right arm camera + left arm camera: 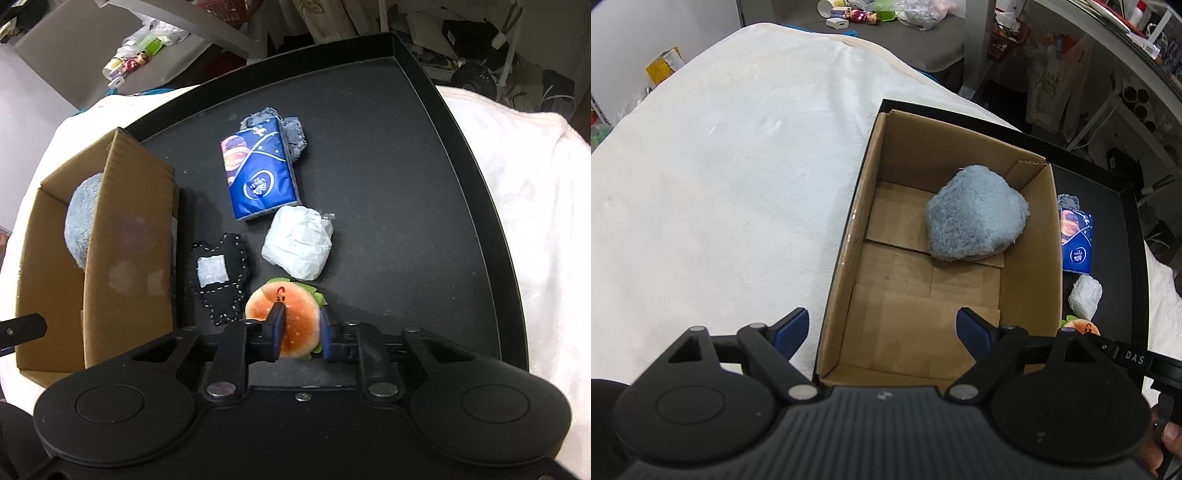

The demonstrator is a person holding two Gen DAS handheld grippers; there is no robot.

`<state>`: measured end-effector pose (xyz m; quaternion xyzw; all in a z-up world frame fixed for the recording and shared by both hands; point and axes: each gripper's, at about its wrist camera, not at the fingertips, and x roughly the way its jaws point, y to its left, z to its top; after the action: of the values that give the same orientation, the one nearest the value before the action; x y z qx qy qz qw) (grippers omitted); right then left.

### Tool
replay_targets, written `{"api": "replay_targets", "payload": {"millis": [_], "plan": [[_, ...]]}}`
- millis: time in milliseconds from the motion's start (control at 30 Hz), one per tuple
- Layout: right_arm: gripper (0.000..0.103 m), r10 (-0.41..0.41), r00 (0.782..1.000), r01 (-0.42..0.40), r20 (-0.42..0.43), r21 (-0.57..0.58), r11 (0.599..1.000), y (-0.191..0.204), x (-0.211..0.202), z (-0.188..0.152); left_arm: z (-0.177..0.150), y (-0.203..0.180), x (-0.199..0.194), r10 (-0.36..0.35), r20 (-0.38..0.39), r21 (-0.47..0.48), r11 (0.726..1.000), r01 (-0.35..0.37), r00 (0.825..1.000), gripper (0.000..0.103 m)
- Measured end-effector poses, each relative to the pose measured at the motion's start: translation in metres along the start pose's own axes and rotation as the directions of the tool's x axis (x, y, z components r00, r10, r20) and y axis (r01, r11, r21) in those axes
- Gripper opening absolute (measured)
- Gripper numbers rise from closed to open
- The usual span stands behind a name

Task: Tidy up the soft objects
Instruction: 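Move the right tool to the plush burger and grasp it, then carry the plush burger with the right tool into the box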

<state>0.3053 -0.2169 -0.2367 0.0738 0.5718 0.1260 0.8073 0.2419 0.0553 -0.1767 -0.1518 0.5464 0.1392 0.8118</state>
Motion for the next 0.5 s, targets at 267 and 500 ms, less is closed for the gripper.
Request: {"api": "replay_targets", "payload": {"millis": [267,500], "plan": [[0.015,-0.013,0.999,0.013,0.035,0.007,1.000,0.006,-0.018,0.004,0.000,0.015,-0.001,-0.034,0.004,-0.023,0.999,0.034,0.999,0.086],[0.015,-0.023,0.996,0.023,0.082,0.000,1.000,0.018,-0.038,0.013,0.001,0.022,-0.001,-0.072,0.016,-0.027,0.997,0.073,0.997,0.086]]}}
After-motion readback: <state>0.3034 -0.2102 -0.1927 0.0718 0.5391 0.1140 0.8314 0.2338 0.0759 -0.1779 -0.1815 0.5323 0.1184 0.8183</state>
